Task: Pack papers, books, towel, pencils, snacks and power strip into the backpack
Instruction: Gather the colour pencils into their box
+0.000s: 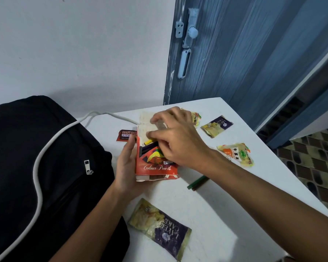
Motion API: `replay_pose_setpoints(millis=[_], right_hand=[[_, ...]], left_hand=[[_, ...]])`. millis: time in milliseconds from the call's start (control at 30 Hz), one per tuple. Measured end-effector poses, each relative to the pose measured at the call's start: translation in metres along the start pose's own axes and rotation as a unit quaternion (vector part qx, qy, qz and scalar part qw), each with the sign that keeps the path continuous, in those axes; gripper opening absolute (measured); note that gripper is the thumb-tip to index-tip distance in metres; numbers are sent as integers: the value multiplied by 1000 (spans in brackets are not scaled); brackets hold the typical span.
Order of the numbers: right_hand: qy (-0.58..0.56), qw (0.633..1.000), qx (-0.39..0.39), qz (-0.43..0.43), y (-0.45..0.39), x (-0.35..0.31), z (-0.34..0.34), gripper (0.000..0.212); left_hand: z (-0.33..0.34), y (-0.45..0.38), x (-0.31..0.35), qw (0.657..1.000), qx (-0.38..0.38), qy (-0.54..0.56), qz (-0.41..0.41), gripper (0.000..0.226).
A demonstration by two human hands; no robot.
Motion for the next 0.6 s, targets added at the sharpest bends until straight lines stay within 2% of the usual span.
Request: replay_pose_setpoints(millis=[200,333,367,400,433,467,533,567,600], right_hand=[[-87,996,-21,-19,7,-4,0,43],[-214,974,65,26,11,10,-17,27],[-237,968,63,46,12,17,-22,22],[-249,966,26,66,13,24,-25,19],[-241,966,-48,85,15,32,-25,16],[-208,960,-156,103,19,39,-21,13],[-91,909,-385,132,38,50,-7,9],[-44,878,-455,142,50,56,0,12],[-22,857,-492,152,60,60,6,16]], left_hand=[[-1,-1,2,1000,5,15,-6,72],[0,-2,2,1000,6,26,-8,73],[1,-2,3,999,7,31,-8,72],[1,-3,3,999,7,36,-8,72],[1,-3,3,999,9,39,-7,72],[1,-4,3,999,12,43,-3,71],[0,-4,4,998,12,63,8,69],[0,-4,3,997,14,69,11,68],[0,-4,3,997,17,69,13,67]])
Point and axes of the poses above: each hand's wrist, its own y-axis away from the middle knuckle, its own z-axis out of the palm, x = y × z, the point moved 4 cm from there along -y, towards the middle knuckle, and after that the axes turned 7 degrees about z, right-handed, at the moved point
